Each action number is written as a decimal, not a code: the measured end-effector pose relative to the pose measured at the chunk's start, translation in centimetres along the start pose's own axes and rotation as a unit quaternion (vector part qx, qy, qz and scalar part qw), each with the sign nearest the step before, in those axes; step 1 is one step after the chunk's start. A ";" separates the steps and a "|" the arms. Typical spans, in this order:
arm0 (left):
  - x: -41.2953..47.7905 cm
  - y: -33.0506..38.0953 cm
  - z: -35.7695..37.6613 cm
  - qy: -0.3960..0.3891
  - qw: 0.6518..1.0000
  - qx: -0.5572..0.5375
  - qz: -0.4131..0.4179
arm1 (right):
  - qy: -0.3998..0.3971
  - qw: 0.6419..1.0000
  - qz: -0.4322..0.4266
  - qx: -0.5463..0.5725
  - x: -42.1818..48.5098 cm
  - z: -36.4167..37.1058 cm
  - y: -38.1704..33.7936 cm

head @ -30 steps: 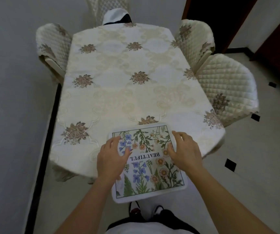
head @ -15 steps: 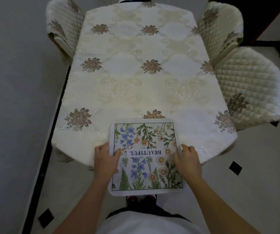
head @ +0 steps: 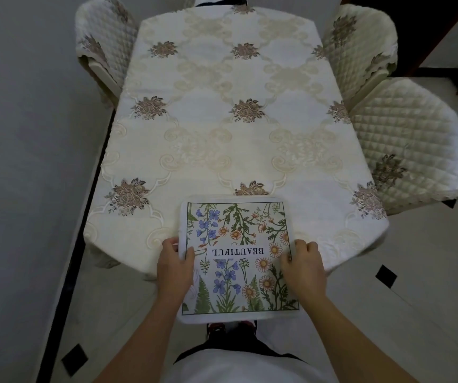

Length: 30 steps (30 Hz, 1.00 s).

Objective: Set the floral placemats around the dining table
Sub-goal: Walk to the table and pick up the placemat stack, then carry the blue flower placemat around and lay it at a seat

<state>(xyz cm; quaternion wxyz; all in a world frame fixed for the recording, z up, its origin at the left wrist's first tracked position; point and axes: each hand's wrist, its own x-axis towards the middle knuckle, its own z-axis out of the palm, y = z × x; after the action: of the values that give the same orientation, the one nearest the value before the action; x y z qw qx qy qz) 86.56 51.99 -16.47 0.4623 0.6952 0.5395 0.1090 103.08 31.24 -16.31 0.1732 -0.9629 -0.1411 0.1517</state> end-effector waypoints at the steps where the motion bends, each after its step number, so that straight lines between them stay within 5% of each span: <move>1: -0.1 0.1 0.0 -0.008 1.000 -0.013 -0.009 | -0.006 1.000 0.013 0.025 0.2 -0.1 0.0; 7: -0.5 -0.9 0.3 -0.054 0.996 -0.063 -0.040 | -0.085 0.976 0.067 0.188 0.9 0.1 0.1; 15: -0.2 2.2 -0.6 -0.041 0.992 -0.122 -0.011 | -0.059 0.950 0.041 0.304 2.1 -2.7 -0.8; 22: 1.1 6.3 -2.5 -0.036 0.992 -0.025 0.118 | -0.011 0.942 0.006 0.336 3.8 -6.8 -2.7; 30: 0.9 7.8 -2.5 -0.037 0.988 -0.027 0.146 | 0.007 0.938 0.021 0.346 3.2 -8.1 -2.0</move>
<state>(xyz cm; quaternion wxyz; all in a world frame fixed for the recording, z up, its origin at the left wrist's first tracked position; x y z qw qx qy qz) 90.38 54.15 -9.47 0.4799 0.7574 0.4114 0.1637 108.33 31.79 -9.13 0.4938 -0.8470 -0.0586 0.1878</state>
